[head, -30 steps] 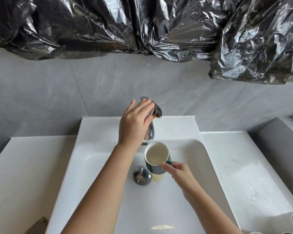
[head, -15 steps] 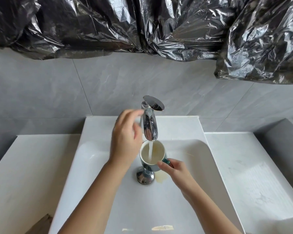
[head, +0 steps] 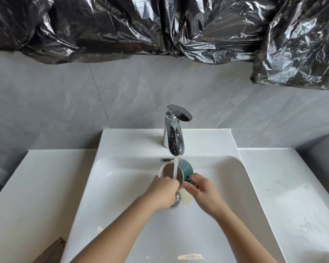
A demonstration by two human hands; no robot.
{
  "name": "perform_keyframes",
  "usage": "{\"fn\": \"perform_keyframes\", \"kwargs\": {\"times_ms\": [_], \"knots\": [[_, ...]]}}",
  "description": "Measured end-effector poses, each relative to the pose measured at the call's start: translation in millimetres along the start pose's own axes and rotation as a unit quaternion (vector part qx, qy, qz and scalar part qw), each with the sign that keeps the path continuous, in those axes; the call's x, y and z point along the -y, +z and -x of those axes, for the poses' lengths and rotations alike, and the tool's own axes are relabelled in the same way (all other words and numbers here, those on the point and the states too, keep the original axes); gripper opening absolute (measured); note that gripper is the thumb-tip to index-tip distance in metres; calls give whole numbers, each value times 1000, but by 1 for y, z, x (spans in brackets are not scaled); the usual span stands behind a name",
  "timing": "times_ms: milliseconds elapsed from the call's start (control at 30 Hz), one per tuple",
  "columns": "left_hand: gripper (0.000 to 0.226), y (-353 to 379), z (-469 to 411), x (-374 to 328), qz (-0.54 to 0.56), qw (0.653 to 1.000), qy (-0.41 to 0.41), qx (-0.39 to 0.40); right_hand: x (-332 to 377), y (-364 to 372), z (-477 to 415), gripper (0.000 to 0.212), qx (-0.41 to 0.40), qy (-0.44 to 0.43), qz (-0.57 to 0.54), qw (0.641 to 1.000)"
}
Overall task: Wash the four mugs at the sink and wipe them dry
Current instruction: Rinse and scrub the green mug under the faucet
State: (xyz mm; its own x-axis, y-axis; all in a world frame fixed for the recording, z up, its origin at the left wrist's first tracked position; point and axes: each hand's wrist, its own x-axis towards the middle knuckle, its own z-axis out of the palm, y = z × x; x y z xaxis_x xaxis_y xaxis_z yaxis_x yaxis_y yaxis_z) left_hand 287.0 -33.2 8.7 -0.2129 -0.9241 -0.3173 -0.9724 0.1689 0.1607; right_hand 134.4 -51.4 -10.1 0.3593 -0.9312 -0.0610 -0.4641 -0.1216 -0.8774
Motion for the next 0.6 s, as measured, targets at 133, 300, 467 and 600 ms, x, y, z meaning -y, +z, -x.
{"fn": "perform_keyframes", "kwargs": {"times_ms": [133, 300, 467, 600], "knots": [[28, 16, -1, 19, -115, 991, 55, -39, -8, -7, 0, 49, 31, 15, 14, 999], [30, 6, -3, 18, -223, 971, 84, -22, -3, -15, -1, 49, 41, 18, 15, 999], [16, 21, 5, -4, 39, 999, 23, 8, -5, -16, 4, 59, 46, 2, -4, 999], [17, 23, 5, 13, -104, 987, 94, -83, -9, -17, 3, 49, 67, 8, 12, 998]]}}
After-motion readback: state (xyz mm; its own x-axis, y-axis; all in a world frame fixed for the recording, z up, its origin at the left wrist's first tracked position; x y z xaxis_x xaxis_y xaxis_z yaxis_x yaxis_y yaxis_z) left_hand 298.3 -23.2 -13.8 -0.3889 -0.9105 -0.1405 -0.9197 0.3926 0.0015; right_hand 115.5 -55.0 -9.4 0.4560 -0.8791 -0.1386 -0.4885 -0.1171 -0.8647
